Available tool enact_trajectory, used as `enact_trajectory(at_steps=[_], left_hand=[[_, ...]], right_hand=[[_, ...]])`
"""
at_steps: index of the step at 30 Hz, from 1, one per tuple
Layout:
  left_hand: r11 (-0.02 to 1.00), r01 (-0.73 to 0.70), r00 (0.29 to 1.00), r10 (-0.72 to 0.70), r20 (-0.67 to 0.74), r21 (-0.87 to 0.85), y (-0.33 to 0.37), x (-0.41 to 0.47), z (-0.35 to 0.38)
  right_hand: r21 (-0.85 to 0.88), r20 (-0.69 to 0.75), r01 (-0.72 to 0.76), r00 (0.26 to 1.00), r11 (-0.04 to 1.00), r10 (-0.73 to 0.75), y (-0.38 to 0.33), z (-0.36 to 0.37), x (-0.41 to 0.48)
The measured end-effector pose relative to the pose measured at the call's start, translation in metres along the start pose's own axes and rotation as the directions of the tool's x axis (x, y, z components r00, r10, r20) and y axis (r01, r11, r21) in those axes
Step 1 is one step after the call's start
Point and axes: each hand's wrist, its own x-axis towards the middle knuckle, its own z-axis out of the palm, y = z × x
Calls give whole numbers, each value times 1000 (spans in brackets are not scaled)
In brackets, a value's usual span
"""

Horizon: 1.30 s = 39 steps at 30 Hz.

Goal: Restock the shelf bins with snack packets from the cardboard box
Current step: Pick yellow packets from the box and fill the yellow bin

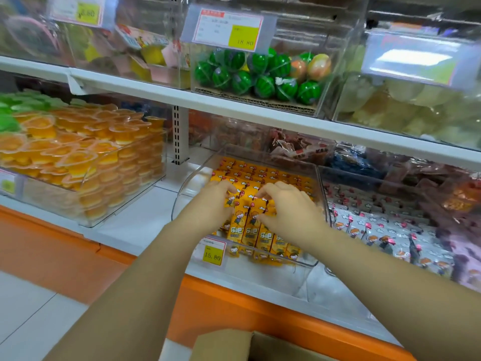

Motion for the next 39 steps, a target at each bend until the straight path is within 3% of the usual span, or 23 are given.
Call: enact_trajectory(at_steps=[4,7,12,19,25,29,34,37,39], left_hand=[[973,-150,983,165,-76,173,20,-29,-3],[936,-292,945,314,-91,195,38,-54,2],[871,-449,893,444,73,201,66,-100,39],[914,-367,861,263,435,174,77,-154,135],[963,-128,836,-23,548,236,34,-191,222],[921,-51,786,-202,584,387,3,-202,252],[940,57,802,-243,545,335,-9,-198,268],[951,142,796,-275,539,276,-10,-195,272],[951,174,781,-292,552,257,-10,-192,273]], right_hand=[[90,-81,73,995,993,-65,-4,-15,-37],[173,-122,105,989,979,-84,-1,-24,-73],[380,-90,14,996,925,21,23,-19,-143],[445,206,-317,946,837,249,81,40,-260],[290,557,-584,747,758,362,130,101,-330],[123,686,-627,614,770,390,153,137,-351],[54,809,-647,474,761,346,160,160,-358],[71,858,-646,429,760,284,158,164,-354],[104,854,-652,446,751,269,158,166,-353]])
